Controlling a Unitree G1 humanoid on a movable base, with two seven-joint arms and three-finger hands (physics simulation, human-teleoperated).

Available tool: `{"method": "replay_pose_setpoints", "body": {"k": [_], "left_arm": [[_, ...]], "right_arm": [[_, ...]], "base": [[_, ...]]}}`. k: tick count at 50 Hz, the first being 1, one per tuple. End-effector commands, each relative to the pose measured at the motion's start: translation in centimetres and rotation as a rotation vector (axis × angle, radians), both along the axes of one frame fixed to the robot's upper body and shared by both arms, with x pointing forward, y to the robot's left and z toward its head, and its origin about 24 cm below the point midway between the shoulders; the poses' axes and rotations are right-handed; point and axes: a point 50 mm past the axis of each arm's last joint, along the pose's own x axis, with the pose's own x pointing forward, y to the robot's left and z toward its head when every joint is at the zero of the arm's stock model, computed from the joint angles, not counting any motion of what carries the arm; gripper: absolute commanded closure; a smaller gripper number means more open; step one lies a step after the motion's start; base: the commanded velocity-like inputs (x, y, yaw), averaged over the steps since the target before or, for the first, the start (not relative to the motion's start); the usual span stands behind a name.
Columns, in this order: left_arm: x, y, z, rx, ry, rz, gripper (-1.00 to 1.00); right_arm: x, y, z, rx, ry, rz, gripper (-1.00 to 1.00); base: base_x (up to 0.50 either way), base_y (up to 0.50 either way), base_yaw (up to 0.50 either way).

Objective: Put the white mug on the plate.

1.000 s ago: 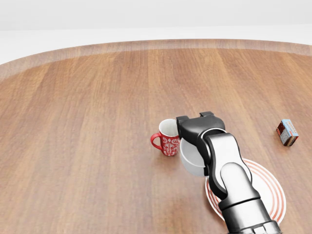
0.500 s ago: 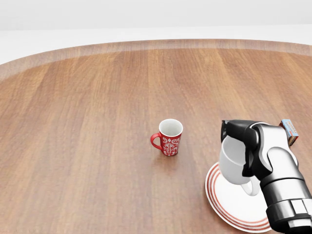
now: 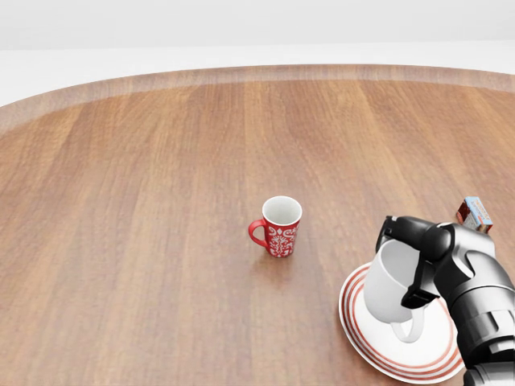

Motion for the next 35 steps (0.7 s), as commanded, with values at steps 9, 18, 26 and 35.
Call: {"method": "replay_pose_setpoints", "body": {"k": [9, 18, 26, 35], "left_arm": [[0.1, 0.0, 0.0, -0.001, 0.0, -0.001, -1.0], [0.1, -0.1, -0.1, 0.001, 0.006, -0.003, -1.0], [0.1, -0.1, -0.1, 0.0, 0.007, -0.003, -1.0], [0.1, -0.1, -0.2, 0.001, 0.01, -0.005, -1.0]], "right_arm": [[-0.4, -2.1, -0.1, -0.055, -0.041, -0.065, 1.0], [-0.8, -3.1, 0.1, -0.068, -0.048, -0.086, 1.0], [-0.5, -2.0, -0.4, -0.059, -0.049, -0.077, 1.0], [-0.8, -1.5, -1.4, -0.035, -0.051, -0.094, 1.0]], "base": [[0.0, 0.0, 0.0], [0.0, 0.0, 0.0], [0.0, 0.0, 0.0], [0.0, 0.0, 0.0]]}}
